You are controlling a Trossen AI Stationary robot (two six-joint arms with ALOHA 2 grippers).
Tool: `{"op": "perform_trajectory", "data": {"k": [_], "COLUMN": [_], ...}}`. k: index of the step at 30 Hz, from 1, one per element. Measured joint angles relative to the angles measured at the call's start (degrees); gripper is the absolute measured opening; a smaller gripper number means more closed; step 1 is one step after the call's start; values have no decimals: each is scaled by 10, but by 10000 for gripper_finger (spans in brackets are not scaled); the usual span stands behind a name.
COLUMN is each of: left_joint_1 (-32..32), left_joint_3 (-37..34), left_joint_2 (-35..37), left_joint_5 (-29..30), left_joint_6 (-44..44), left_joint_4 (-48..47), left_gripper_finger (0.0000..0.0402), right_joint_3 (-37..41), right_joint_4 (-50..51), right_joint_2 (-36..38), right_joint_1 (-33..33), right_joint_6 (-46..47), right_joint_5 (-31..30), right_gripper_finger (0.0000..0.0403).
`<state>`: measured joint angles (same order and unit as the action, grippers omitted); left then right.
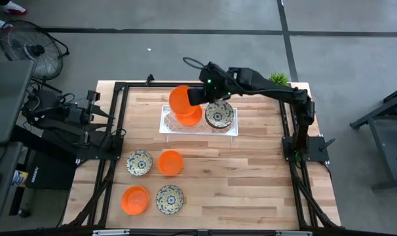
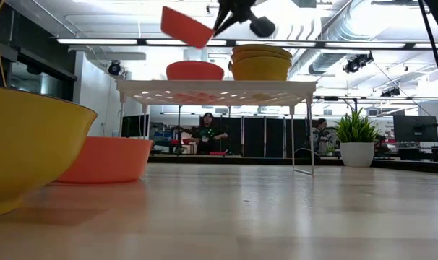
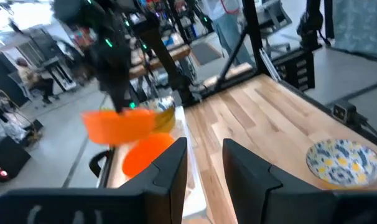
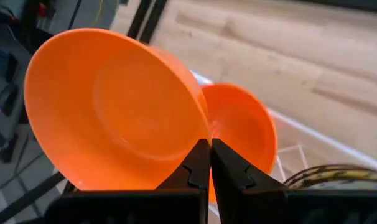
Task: Pick & Place Mini bowls
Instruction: Stack the orange bowl on top of the other orange bowls on the shelf
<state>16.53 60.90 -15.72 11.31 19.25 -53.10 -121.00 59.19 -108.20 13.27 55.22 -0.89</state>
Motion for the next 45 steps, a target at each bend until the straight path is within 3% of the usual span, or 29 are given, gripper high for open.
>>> {"op": "perform_trajectory", "data": {"k": [5, 12, 21, 32, 45], "left_joint_1": [0, 0, 0, 0, 0], "left_joint_3": [0, 0, 0, 0, 0], "left_joint_2": [-1, 0, 0, 0, 0], "left_joint_5": [0, -2, -10, -33, -33], "left_joint_6": [0, 7, 7, 4, -17], "left_joint_4": [-19, -25, -26, -45, -87], "left_gripper_finger": [99, 99, 99, 99, 99], "right_joint_3": [-80, -138, -139, -138, -138], "right_joint_4": [82, 165, 131, 168, 198], "right_joint_2": [1, 0, -24, -91, -98], "right_joint_1": [6, 18, 14, 18, 10], "right_joint_6": [-13, -13, -1, 82, 182], "right_joint_5": [-19, 10, -2, 44, 50], "right_gripper_finger": [0, 0, 0, 0, 0]}}
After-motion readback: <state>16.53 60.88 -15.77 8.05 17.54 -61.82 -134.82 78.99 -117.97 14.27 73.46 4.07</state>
